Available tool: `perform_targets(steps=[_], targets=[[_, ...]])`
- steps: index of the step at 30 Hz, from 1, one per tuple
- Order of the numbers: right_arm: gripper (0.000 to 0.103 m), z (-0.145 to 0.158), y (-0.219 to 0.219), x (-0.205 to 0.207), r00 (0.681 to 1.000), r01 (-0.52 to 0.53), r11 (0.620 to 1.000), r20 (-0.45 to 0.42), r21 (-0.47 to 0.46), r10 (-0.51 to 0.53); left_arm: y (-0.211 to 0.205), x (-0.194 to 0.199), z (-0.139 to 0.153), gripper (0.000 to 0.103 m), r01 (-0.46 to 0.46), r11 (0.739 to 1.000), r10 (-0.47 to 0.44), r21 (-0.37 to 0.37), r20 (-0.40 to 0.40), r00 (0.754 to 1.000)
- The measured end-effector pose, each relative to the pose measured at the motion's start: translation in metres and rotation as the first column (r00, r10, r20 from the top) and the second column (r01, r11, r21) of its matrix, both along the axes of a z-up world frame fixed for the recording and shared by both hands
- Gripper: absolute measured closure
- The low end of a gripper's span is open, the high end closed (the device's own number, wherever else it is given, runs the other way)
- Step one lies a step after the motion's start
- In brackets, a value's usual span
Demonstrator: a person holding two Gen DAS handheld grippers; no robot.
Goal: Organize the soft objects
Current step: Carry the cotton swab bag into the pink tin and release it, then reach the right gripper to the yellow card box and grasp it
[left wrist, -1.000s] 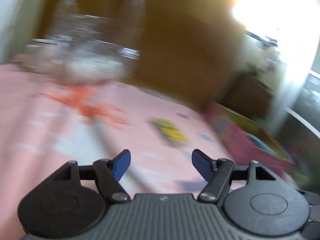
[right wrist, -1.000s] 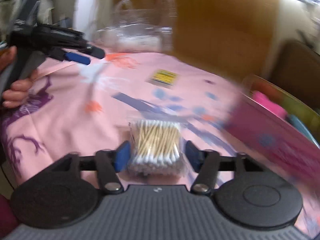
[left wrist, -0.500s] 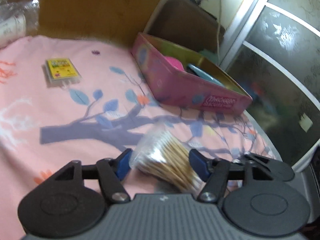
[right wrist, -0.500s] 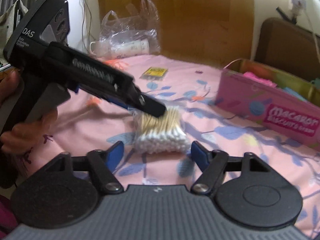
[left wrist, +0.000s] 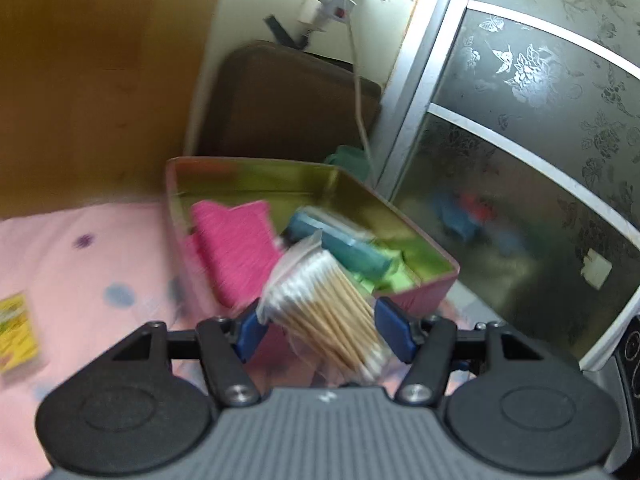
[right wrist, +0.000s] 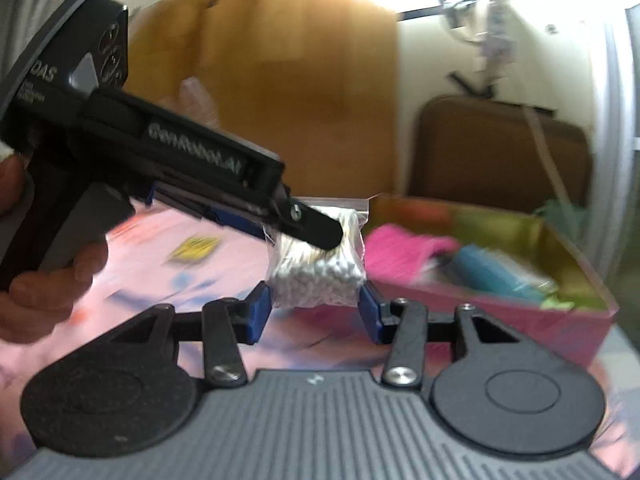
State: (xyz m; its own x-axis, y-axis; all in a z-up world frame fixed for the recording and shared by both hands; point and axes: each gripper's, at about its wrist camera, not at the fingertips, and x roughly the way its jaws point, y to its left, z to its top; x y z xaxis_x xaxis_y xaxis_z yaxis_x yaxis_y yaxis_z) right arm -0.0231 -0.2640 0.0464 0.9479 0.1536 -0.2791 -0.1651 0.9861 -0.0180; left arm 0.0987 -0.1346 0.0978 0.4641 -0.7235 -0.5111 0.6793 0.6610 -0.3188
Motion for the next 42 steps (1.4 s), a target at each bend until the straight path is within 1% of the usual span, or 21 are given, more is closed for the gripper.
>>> perform_targets(steps=[2, 4, 6, 8, 9, 11, 13, 16, 17, 20, 22, 24, 26, 28, 30, 32, 33, 35, 36, 39, 42], targets=[[0.052, 0.005, -0.022, 0.019, 0.999, 0.026, 0.999, -0.026, 0.030, -0.026, -0.025, 0.019, 0.004, 0.044, 0.018, 1.000, -0.019, -0.007, -0.013, 1.000], [0.052, 0.007, -0.043, 0.038, 0.997, 0.035, 0.995, -0.074, 0.096, -0.028, -0.047, 0.037, 0.003, 0.044, 0.021, 1.000, -0.021, 0.000, -0.030, 0.999], [0.052, 0.009, -0.064, 0.059, 0.990, 0.038, 0.983, -0.140, 0.182, -0.013, -0.065, 0.055, 0.000, 0.040, 0.012, 1.000, -0.011, 0.021, -0.046, 0.999], [0.052, 0.009, -0.084, 0.085, 0.973, 0.050, 0.961, -0.229, 0.272, 0.014, -0.081, 0.073, -0.005, 0.038, 0.001, 0.999, 0.003, 0.048, -0.075, 0.997], [0.052, 0.009, -0.092, 0.096, 0.963, 0.063, 0.949, -0.268, 0.308, 0.023, -0.088, 0.083, -0.007, 0.032, -0.004, 0.998, 0.010, 0.063, -0.096, 0.995], [0.052, 0.008, -0.106, 0.118, 0.940, 0.087, 0.932, -0.339, 0.351, 0.040, -0.103, 0.103, -0.015, 0.030, 0.001, 0.995, 0.014, 0.100, -0.150, 0.989], [0.051, 0.008, -0.113, 0.134, 0.927, 0.113, 0.933, -0.375, 0.341, 0.025, -0.117, 0.120, -0.024, 0.029, 0.011, 0.991, 0.017, 0.133, -0.208, 0.978], [0.049, 0.009, -0.112, 0.152, 0.924, 0.171, 0.954, -0.377, 0.247, -0.068, -0.133, 0.137, -0.036, 0.022, 0.038, 0.989, 0.004, 0.143, -0.282, 0.959], [0.049, 0.009, -0.111, 0.157, 0.923, 0.183, 0.956, -0.375, 0.228, -0.086, -0.140, 0.139, -0.039, 0.021, 0.030, 0.986, 0.018, 0.165, -0.283, 0.959], [0.046, 0.009, -0.103, 0.158, 0.931, 0.213, 0.964, -0.331, 0.159, -0.151, -0.149, 0.143, -0.044, 0.021, -0.019, 0.978, 0.069, 0.207, -0.238, 0.969], [0.040, 0.010, -0.099, 0.144, 0.947, 0.190, 0.967, -0.293, 0.171, -0.134, -0.145, 0.141, -0.040, 0.021, -0.040, 0.980, 0.085, 0.193, -0.228, 0.970], [0.040, 0.010, -0.095, 0.124, 0.959, 0.175, 0.966, -0.257, 0.192, -0.123, -0.135, 0.132, -0.030, 0.019, -0.033, 0.988, 0.065, 0.152, -0.212, 0.975], [0.040, 0.010, -0.090, 0.103, 0.968, 0.169, 0.963, -0.218, 0.209, -0.122, -0.121, 0.120, -0.016, 0.019, -0.036, 0.989, 0.059, 0.140, -0.166, 0.984], [0.040, 0.010, -0.090, 0.084, 0.978, 0.153, 0.955, -0.180, 0.253, -0.109, -0.101, 0.104, -0.004, 0.019, -0.041, 0.992, 0.056, 0.116, -0.125, 0.991], [0.040, 0.011, -0.085, 0.065, 0.985, 0.140, 0.949, -0.135, 0.283, -0.105, -0.074, 0.088, 0.005, 0.019, -0.048, 0.996, 0.055, 0.072, -0.107, 0.993], [0.040, 0.015, -0.073, 0.056, 0.990, 0.129, 0.950, -0.094, 0.285, -0.106, -0.041, 0.073, 0.012, 0.018, -0.068, 0.997, 0.070, 0.019, -0.092, 0.993], [0.040, 0.017, -0.067, 0.052, 0.992, 0.113, 0.950, -0.078, 0.290, -0.094, -0.018, 0.062, 0.014, 0.013, -0.090, 0.996, 0.089, -0.004, -0.080, 0.993], [0.040, 0.021, -0.052, 0.048, 0.997, 0.058, 0.951, -0.062, 0.303, -0.041, 0.023, 0.046, 0.012, 0.012, -0.138, 0.990, 0.136, -0.032, -0.056, 0.989], [0.040, 0.023, -0.042, 0.047, 0.998, 0.023, 0.953, -0.059, 0.302, -0.006, 0.043, 0.038, 0.011, 0.012, -0.171, 0.985, 0.170, -0.032, -0.043, 0.985], [0.040, 0.027, -0.009, 0.048, 0.995, -0.075, 0.960, -0.049, 0.270, 0.091, 0.110, 0.018, -0.008, 0.013, -0.318, 0.948, 0.318, 0.015, -0.014, 0.948], [0.040, 0.028, 0.033, 0.058, 0.980, -0.167, 0.956, -0.066, 0.241, 0.188, 0.174, 0.012, -0.039, 0.014, -0.463, 0.881, 0.468, 0.099, -0.036, 0.883]])
